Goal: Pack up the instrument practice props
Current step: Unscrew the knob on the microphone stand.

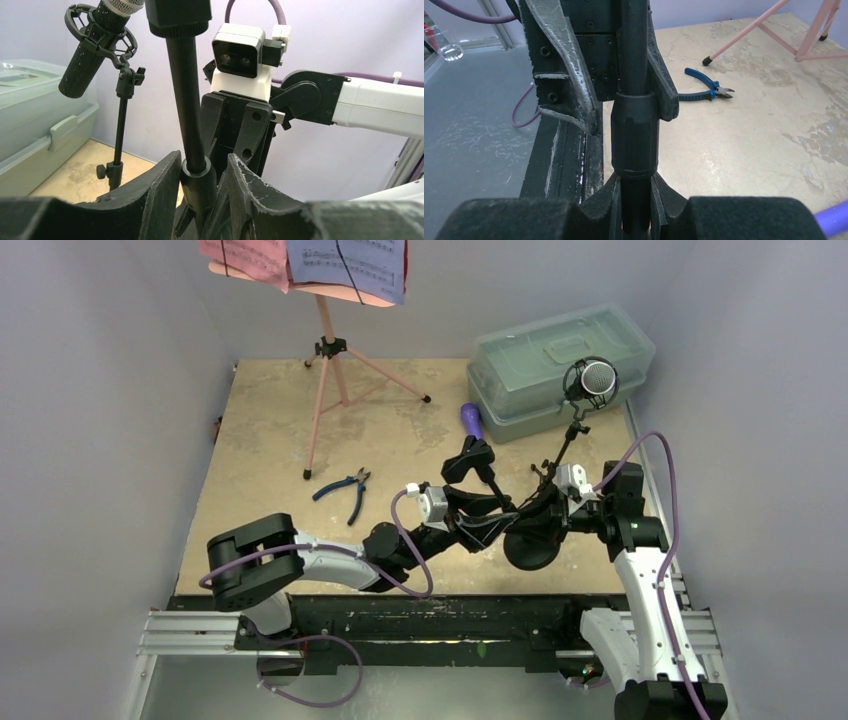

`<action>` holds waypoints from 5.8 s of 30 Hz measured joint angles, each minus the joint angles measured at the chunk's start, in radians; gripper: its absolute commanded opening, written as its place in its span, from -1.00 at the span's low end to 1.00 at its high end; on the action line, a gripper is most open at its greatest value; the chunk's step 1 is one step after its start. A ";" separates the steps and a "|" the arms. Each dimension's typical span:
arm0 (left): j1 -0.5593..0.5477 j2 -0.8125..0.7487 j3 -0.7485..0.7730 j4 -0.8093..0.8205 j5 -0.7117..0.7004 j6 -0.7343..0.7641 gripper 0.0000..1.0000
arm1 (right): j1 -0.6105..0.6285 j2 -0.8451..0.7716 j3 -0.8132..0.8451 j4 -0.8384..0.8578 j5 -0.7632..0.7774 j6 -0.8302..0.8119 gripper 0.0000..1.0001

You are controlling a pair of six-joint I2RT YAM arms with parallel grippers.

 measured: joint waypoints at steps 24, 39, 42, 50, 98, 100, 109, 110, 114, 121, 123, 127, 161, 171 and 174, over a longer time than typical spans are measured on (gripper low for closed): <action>0.004 0.035 0.003 -0.003 -0.033 -0.100 -1.00 | -0.001 -0.005 -0.001 -0.011 0.016 -0.006 -1.00; -0.192 0.008 0.269 -0.557 -0.871 -0.402 -1.00 | 0.002 -0.017 -0.018 0.150 0.177 0.180 -1.00; -0.193 0.009 0.432 -0.909 -0.980 -0.568 -1.00 | -0.004 -0.020 -0.019 0.217 0.220 0.225 -1.00; -0.193 0.011 0.572 -1.274 -1.036 -0.792 -0.41 | 0.003 -0.031 -0.035 0.288 0.254 0.290 -1.00; 0.124 0.018 -0.180 -0.023 0.136 -0.271 1.00 | -0.002 -0.016 -0.050 0.040 0.109 0.020 -1.00; 0.131 0.041 -0.161 -0.022 0.155 -0.274 1.00 | -0.002 -0.016 -0.050 0.037 0.109 0.018 -1.00; 0.133 0.067 -0.083 -0.013 0.219 -0.279 0.90 | -0.003 -0.016 -0.050 0.035 0.108 0.010 -1.00; 0.133 0.069 -0.074 -0.012 0.227 -0.279 0.84 | -0.002 -0.016 -0.050 0.035 0.108 0.008 -1.00; 0.133 0.074 -0.048 -0.009 0.249 -0.278 0.55 | -0.003 -0.016 -0.050 0.035 0.102 0.007 -1.00; 0.133 0.076 -0.026 -0.008 0.259 -0.274 0.08 | -0.003 -0.016 -0.050 0.035 0.100 0.005 -1.00; 0.133 0.076 -0.023 -0.008 0.257 -0.274 -0.13 | -0.003 -0.016 -0.050 0.034 0.098 0.003 -1.00; 0.133 0.080 -0.013 -0.008 0.248 -0.272 -0.37 | -0.002 -0.017 -0.050 0.034 0.088 0.002 -1.00; -0.124 0.047 0.553 -1.087 -0.858 -0.573 -1.00 | -0.012 -0.032 -0.050 0.370 0.338 0.341 -1.00; -0.133 0.064 0.624 -1.238 -0.888 -0.619 0.41 | -0.003 -0.035 -0.065 0.386 0.380 0.397 -1.00; -0.143 0.031 0.577 -1.188 -0.856 -0.571 0.64 | -0.004 -0.029 -0.067 0.380 0.381 0.403 -1.00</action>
